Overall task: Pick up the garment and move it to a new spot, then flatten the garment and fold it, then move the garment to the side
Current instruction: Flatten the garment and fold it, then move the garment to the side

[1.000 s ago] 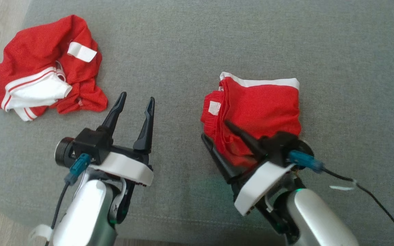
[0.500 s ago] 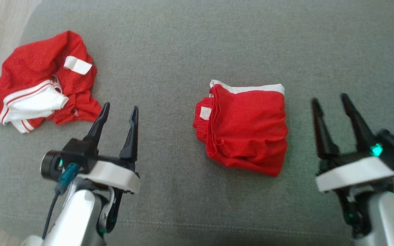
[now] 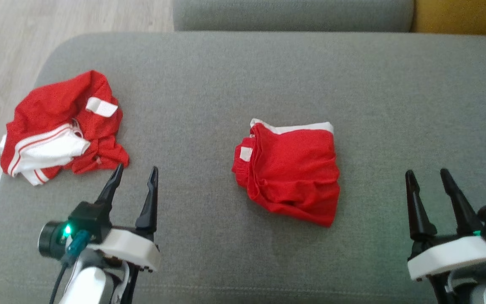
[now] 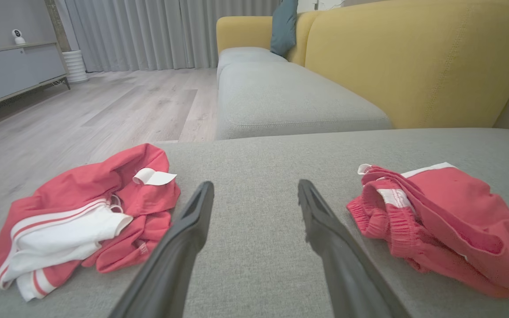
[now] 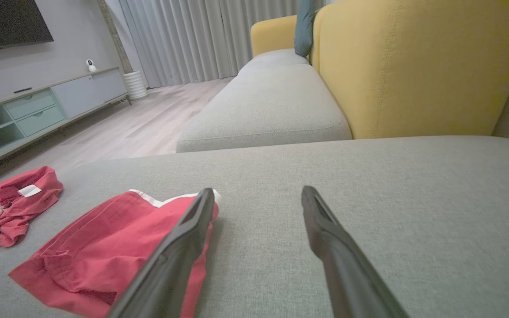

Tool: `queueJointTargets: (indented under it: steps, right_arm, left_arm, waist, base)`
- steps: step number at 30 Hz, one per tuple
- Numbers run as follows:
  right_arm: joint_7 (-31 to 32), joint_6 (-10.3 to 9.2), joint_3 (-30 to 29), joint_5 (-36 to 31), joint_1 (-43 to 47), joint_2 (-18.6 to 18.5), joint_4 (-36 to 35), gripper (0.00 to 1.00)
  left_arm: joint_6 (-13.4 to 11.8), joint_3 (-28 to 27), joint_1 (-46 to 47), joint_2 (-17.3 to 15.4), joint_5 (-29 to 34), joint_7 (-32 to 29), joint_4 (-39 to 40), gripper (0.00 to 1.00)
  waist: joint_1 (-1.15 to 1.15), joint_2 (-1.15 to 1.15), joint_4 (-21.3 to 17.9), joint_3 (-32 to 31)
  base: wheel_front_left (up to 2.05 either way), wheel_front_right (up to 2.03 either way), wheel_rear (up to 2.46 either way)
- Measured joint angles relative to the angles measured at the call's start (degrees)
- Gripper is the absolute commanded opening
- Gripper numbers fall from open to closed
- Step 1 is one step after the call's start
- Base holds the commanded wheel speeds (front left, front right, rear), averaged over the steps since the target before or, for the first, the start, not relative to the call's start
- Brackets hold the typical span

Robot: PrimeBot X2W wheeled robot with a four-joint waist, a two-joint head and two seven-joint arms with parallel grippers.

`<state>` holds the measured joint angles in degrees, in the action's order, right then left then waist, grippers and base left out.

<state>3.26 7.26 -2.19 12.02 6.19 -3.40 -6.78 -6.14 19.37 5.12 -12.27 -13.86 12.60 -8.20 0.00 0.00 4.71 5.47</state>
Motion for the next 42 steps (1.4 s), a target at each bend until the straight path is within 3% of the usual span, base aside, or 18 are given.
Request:
queueJointTargets:
  steps: [14,37,42]
  right_arm:
    - [1.8,0.00,-1.1,0.0,5.2,0.8,-1.1,1.00]
    - [2.8,0.00,-1.3,0.0,5.0,0.9,-1.3,1.00]
    - [5.0,0.00,-0.2,-0.4,3.5,0.9,1.3,1.00]
  left_arm:
    - [-1.5,0.4,-4.9,-1.3,0.0,-2.8,2.7,1.00]
    - [-2.4,1.7,-4.8,-1.8,-0.4,-3.0,4.1,1.00]
    - [-2.3,2.2,-3.1,-1.8,-0.4,-2.8,4.3,1.00]
  waist:
    - [0.00,0.00,-0.8,-5.6]
    - [0.00,0.00,-0.7,-4.7]
    - [0.00,0.00,-0.1,-2.9]
  base:
    - [0.00,0.00,0.00]
    - [0.00,0.00,0.00]
    - [0.00,0.00,0.00]
